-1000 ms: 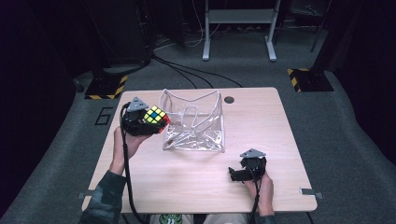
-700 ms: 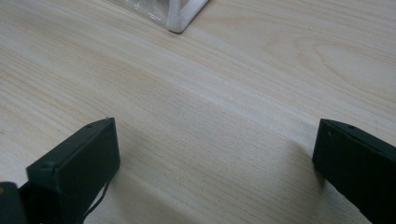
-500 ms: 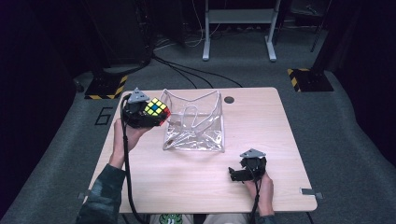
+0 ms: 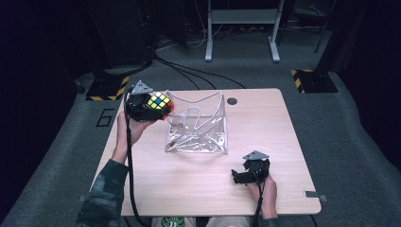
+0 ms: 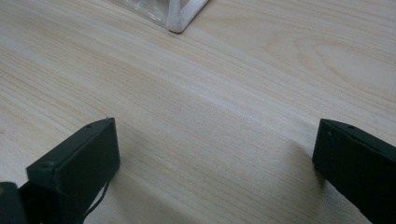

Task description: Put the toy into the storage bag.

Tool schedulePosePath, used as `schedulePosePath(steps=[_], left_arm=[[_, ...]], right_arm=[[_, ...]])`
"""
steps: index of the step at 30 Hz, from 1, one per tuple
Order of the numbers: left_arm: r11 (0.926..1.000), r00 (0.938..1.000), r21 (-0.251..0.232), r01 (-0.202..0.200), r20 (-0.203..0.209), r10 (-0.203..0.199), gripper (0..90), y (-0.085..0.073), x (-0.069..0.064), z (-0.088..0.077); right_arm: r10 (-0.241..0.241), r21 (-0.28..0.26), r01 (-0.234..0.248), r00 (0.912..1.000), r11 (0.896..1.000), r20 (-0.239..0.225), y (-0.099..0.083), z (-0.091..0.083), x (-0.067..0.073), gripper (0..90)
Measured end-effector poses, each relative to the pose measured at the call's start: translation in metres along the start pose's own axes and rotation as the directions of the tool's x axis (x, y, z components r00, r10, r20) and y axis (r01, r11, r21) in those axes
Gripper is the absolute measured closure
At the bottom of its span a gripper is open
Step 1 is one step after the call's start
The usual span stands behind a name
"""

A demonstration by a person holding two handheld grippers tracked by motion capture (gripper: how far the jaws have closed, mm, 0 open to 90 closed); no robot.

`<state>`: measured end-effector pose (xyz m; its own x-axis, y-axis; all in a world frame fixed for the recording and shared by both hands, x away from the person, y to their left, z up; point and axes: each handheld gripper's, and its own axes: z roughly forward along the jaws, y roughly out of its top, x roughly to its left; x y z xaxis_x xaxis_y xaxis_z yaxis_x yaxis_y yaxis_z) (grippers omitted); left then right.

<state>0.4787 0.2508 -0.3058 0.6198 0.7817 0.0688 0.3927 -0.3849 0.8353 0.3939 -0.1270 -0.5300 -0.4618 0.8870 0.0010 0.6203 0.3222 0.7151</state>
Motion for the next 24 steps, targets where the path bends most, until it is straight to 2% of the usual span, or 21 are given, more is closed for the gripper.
schedulePosePath(steps=[13, 24], left_arm=[[0.9999, 0.9998, 0.001, 0.017, -0.007, -0.017, 34.1, 0.01, 0.007, 0.011], [0.9994, 0.9994, 0.014, 0.033, -0.007, -0.033, 34.1, 0.017, 0.01, 0.028]], right_arm=[[-0.001, 0.0, 0.001, 1.0, 1.0, 0.0, 0.0, 0.0, 0.0, 0.0], [0.0, 0.0, 0.0, 1.0, 1.0, 0.0, 0.0, 0.0, 0.0, 0.0]])
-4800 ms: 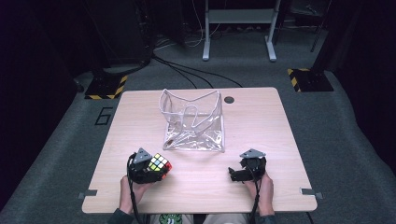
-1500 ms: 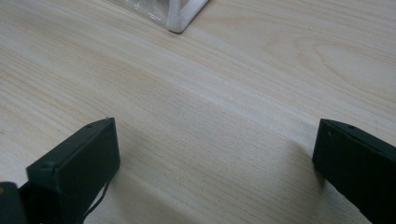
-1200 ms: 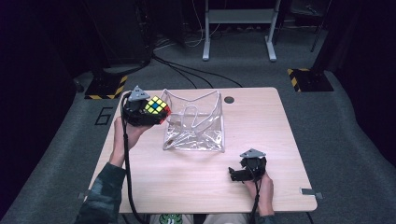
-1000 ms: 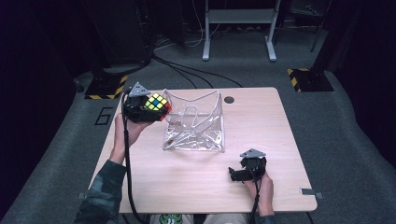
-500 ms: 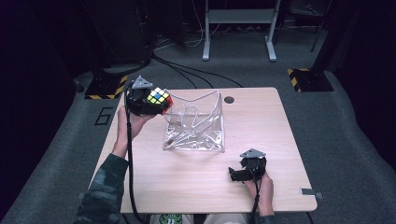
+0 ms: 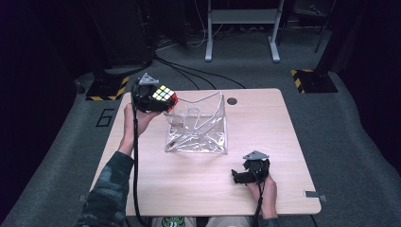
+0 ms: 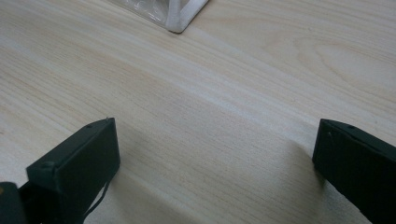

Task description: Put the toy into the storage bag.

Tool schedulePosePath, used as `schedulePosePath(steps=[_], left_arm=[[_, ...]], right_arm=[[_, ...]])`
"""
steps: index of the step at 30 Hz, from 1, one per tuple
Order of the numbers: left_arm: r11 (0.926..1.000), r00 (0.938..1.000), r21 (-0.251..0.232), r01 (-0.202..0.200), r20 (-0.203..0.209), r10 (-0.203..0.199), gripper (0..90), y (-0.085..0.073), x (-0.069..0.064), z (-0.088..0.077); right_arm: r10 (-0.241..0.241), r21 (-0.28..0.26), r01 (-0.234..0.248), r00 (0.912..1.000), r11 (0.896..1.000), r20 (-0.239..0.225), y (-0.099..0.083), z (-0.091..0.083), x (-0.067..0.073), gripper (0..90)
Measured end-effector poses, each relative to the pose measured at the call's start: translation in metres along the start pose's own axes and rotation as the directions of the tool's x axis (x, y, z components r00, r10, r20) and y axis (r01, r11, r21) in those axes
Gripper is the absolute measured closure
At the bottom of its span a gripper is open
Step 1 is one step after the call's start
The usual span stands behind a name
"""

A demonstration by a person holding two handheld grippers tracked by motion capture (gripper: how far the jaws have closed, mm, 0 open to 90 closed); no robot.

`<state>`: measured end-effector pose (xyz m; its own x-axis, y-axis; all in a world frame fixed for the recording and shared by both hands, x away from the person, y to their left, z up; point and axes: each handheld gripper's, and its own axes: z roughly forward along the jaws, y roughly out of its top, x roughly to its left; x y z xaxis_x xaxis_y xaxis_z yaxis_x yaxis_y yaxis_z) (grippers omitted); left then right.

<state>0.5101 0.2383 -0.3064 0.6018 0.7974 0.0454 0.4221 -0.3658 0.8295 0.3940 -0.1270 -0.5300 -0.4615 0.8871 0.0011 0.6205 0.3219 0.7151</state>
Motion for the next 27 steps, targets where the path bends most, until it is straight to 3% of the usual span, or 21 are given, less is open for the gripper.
schedulePosePath(steps=[19, 27], left_arm=[[0.9989, 0.999, 0.022, 0.042, -0.014, -0.042, 34.1, -0.002, 0.004, 0.04], [0.9984, 0.9985, 0.022, 0.052, -0.018, -0.052, 34.1, -0.007, 0.002, 0.05]], right_arm=[[-0.001, 0.0, 0.001, 1.0, 1.0, -0.001, 0.0, 0.0, 0.0, 0.0], [0.0, 0.0, 0.0, 1.0, 1.0, -0.001, 0.0, 0.0, 0.0, 0.0]])
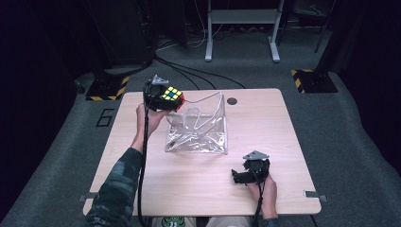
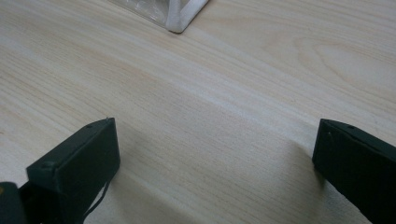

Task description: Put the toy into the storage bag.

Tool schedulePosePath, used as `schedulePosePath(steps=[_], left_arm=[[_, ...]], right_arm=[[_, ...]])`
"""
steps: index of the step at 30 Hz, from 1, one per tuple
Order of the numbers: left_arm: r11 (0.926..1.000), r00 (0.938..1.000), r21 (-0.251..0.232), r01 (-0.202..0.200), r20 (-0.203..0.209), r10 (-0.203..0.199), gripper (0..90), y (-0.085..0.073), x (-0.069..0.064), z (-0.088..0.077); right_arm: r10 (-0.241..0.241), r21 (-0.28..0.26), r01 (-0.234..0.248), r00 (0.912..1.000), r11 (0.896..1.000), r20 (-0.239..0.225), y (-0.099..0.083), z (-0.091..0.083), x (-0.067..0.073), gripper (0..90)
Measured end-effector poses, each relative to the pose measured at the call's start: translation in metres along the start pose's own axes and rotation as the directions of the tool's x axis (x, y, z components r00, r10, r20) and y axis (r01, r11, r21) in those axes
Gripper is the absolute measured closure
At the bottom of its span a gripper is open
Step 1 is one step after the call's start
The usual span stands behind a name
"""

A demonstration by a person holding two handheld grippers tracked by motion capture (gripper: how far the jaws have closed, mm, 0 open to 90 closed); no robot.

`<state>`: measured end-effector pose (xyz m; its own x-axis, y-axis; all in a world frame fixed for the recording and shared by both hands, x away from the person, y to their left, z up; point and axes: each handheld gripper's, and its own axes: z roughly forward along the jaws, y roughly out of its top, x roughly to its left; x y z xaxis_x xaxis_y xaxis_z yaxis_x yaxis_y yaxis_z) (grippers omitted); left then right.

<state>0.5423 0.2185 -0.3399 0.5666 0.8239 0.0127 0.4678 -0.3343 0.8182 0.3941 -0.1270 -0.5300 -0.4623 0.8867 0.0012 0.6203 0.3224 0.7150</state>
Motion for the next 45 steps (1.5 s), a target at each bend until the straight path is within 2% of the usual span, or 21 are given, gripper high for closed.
schedulePosePath(steps=[13, 17, 25, 31, 45], left_arm=[[0.9985, 0.9998, 0.053, -0.014, 0.017, 0.014, 34.1, -0.014, -0.006, 0.011], [0.9956, 0.9996, 0.092, -0.018, 0.024, 0.015, 34.1, -0.017, -0.005, 0.014], [0.9908, 0.9997, 0.135, -0.005, 0.026, 0.001, 34.1, -0.019, -0.003, 0.023], [0.9846, 0.9997, 0.175, -0.008, 0.024, 0.004, 34.1, -0.017, -0.002, 0.029], [0.9804, 0.9999, 0.197, 0.002, 0.011, -0.004, 34.0, -0.015, -0.002, 0.037]], right_arm=[[-0.004, -0.002, 0.004, 1.0, 1.0, 0.0, 0.0, 0.0, 0.0, 0.0], [-0.001, -0.001, 0.001, 1.0, 1.0, 0.0, 0.0, 0.0, 0.0, 0.0], [-0.001, -0.001, 0.001, 1.0, 1.0, 0.001, 0.0, 0.0, 0.0, 0.0], [0.0, 0.0, 0.0, 1.0, 1.0, 0.0, 0.0, 0.0, 0.0, 0.0], [-0.005, -0.002, 0.005, 1.0, 1.0, 0.0, 0.0, 0.0, 0.0, 0.0]])
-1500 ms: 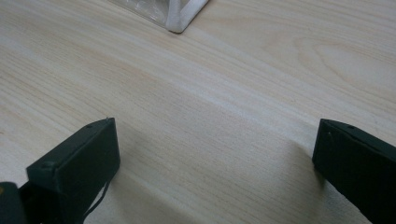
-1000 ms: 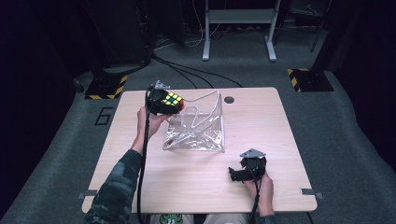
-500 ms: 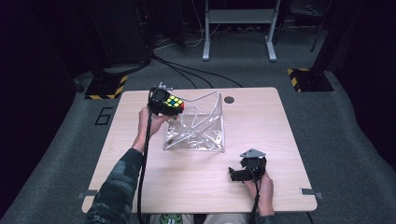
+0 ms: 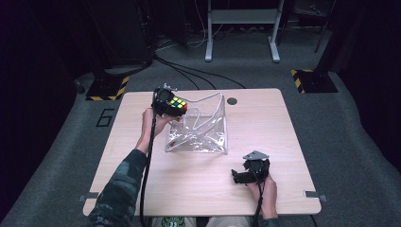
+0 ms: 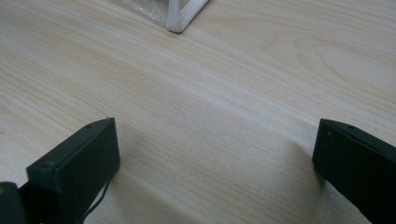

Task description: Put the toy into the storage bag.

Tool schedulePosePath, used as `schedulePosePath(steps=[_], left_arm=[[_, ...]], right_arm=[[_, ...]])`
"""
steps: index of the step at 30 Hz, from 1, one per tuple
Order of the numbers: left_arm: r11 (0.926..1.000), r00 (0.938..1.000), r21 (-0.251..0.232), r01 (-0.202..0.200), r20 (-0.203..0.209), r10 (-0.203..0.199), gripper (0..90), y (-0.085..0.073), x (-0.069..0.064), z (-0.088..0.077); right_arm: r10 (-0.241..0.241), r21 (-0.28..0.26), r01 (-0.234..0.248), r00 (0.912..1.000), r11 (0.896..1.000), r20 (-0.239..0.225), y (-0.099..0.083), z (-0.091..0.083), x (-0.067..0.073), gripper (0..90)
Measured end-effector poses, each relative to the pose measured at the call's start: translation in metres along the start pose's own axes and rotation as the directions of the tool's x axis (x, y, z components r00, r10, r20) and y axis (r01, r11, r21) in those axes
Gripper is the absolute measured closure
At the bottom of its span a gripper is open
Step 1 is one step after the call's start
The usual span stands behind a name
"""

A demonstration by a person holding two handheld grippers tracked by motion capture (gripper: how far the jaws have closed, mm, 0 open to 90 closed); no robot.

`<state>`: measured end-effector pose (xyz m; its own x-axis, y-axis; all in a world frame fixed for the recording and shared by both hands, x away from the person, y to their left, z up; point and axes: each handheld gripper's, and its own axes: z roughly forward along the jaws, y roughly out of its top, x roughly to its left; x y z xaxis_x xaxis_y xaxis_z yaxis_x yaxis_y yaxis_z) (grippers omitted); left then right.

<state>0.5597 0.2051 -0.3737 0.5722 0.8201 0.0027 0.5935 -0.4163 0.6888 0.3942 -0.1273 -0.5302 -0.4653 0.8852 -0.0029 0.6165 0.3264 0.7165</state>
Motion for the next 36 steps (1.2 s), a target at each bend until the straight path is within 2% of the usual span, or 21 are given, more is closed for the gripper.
schedulePosePath(steps=[8, 10, 11, 15, 30, 36], left_arm=[[0.9999, 0.9998, -0.006, 0.013, -0.015, -0.013, 33.3, 0.002, 0.0, 0.001], [0.9997, 0.9995, -0.016, 0.016, -0.027, -0.017, 28.8, 0.003, 0.001, -0.001], [0.9995, 0.9994, -0.024, 0.019, -0.029, -0.02, 24.2, 0.003, 0.001, -0.002], [0.9993, 0.9995, -0.035, 0.016, -0.027, -0.017, 15.8, 0.003, 0.001, -0.007], [0.9986, 1.0, -0.053, 0.001, -0.004, -0.002, 9.1, -0.001, -0.001, -0.029], [0.9979, 0.9999, -0.064, -0.011, -0.001, 0.011, 7.7, -0.008, -0.004, -0.039]], right_arm=[[0.005, 0.002, -0.005, 1.0, 1.0, 0.0, 0.0, 0.0, 0.0, 0.0], [0.004, 0.001, -0.004, 1.0, 1.0, 0.0, 0.0, 0.0, 0.0, 0.0], [0.004, 0.001, -0.004, 1.0, 1.0, 0.0, 0.0, 0.0, 0.0, 0.0], [0.002, 0.0, -0.002, 1.0, 1.0, 0.0, 0.0, 0.0, 0.0, 0.0], [0.002, 0.0, -0.002, 1.0, 1.0, 0.0, 0.0, 0.0, 0.0, 0.0], [0.001, -0.001, -0.001, 1.0, 1.0, 0.0, 0.0, 0.0, 0.0, 0.0]])
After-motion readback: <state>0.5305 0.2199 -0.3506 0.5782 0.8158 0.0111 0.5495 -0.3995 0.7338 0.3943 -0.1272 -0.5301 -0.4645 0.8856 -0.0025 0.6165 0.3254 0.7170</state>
